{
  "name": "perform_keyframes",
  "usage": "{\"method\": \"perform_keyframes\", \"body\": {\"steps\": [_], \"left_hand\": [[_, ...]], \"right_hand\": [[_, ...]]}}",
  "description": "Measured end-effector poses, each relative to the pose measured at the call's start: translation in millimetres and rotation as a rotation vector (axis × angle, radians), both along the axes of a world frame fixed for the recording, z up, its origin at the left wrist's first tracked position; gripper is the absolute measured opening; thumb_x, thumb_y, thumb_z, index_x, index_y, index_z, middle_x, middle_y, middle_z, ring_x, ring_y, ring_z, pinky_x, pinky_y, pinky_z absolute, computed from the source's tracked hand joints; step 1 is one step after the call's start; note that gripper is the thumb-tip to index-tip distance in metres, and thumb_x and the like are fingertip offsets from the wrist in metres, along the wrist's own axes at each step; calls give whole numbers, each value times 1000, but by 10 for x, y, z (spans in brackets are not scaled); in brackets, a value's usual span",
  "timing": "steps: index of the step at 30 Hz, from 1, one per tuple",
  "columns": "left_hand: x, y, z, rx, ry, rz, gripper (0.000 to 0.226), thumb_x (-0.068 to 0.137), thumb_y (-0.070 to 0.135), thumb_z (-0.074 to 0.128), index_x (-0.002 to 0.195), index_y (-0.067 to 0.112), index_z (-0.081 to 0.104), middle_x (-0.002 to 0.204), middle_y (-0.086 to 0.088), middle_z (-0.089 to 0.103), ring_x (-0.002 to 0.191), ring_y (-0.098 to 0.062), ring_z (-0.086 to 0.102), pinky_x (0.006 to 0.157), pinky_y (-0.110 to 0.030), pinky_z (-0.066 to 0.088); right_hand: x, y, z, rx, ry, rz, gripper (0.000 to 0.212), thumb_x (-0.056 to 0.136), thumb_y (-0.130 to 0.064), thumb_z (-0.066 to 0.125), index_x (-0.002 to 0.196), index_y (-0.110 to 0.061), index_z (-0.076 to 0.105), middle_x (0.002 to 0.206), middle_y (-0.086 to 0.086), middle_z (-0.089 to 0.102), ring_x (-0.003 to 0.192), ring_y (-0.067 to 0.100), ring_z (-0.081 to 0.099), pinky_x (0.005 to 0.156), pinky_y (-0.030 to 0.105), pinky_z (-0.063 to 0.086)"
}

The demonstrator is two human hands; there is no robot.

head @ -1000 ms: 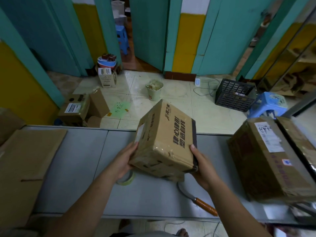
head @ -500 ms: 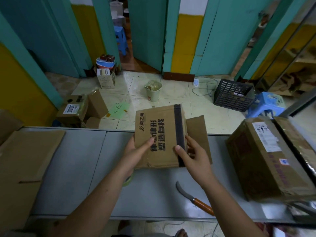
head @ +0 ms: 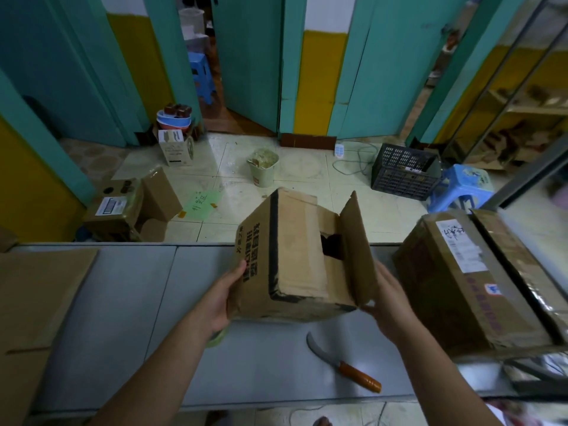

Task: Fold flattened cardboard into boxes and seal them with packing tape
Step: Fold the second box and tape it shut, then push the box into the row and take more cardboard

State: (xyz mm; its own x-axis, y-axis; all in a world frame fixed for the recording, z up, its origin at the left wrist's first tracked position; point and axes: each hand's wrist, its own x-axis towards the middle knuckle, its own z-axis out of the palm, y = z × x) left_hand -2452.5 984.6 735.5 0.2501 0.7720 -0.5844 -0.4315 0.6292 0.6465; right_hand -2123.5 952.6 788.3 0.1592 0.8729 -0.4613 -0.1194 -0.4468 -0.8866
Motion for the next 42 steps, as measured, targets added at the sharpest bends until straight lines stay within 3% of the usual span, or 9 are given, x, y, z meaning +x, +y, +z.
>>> {"method": "perform_keyframes", "body": {"steps": [5, 10, 16, 20, 24, 28, 32, 37, 42], "left_hand": [[208, 93, -9, 7, -6, -143, 57, 99, 51, 67, 146, 18, 65, 145, -18, 65, 134, -37, 62, 107, -56, 54], [515, 143, 77, 294, 350, -94, 71, 98, 41, 67, 161, 49, 35, 155, 9, 49, 145, -15, 47, 117, -43, 44], [1168, 197, 277, 433, 356, -333, 73, 85, 87, 56, 151, 61, 40, 128, 47, 58, 114, 24, 56, 78, -6, 52], [1628, 228, 264, 391, 302, -365, 62, 87, 71, 63, 144, 67, 39, 127, 44, 55, 113, 18, 53, 84, -19, 51], [1980, 113, 183, 338, 265, -436, 61, 87, 63, 67, 142, 64, 41, 131, 33, 59, 119, 4, 57, 106, -49, 55], [2275, -11, 103, 324, 304, -432, 72, 102, 45, 63, 164, 47, 26, 149, 16, 54, 133, -14, 56, 114, -51, 49], [2424, -51, -11, 311, 362, -402, 74, 107, 37, 60, 168, 40, 19, 163, 0, 46, 143, -27, 52, 116, -57, 46], [2448, 6, -78, 341, 414, -408, 77, 104, 41, 64, 168, 37, 20, 163, 0, 46, 143, -28, 52, 115, -55, 48], [2257, 138, 3, 535, 585, -592, 58, 99, 56, 66, 149, 52, 37, 138, 27, 57, 130, -6, 52, 84, -4, 47]], "right_hand": [[-153, -69, 12, 73, 71, 216, 91, 73, -62, 85, 149, -27, 50, 131, 1, 72, 119, 24, 70, 96, 43, 60], [19, -49, 69, 84, -84, 92, 100, 61, -58, 93, 148, -30, 51, 132, -2, 70, 118, 20, 69, 102, 48, 58], [328, -91, 194, 153, -327, 89, 90, 74, -51, 91, 150, -29, 48, 134, -7, 64, 121, 14, 63, 95, 34, 58], [648, -106, 262, 144, -745, 2, 83, 83, -49, 83, 153, -25, 45, 133, -4, 51, 119, 13, 52, 87, 16, 43], [813, -108, 321, -33, -1076, 73, 75, 90, -55, 74, 147, -17, 44, 133, 10, 53, 125, 30, 50, 102, 39, 46], [896, -133, 367, -150, -1449, 271, 32, 102, -45, 53, 117, -17, 59, 126, 8, 63, 117, 31, 53, 107, 44, 39], [835, -202, 328, -130, -1315, 313, 16, 101, -20, 48, 111, -19, 60, 118, 2, 64, 110, 27, 56, 105, 40, 39], [780, -302, 301, -96, -1178, 167, 31, 109, -34, 41, 129, -16, 57, 130, 7, 64, 121, 31, 49, 103, 42, 43], [709, -303, 319, -78, -1222, 166, 52, 107, -50, 45, 148, -18, 47, 151, 9, 51, 137, 34, 43, 113, 45, 40]]}}
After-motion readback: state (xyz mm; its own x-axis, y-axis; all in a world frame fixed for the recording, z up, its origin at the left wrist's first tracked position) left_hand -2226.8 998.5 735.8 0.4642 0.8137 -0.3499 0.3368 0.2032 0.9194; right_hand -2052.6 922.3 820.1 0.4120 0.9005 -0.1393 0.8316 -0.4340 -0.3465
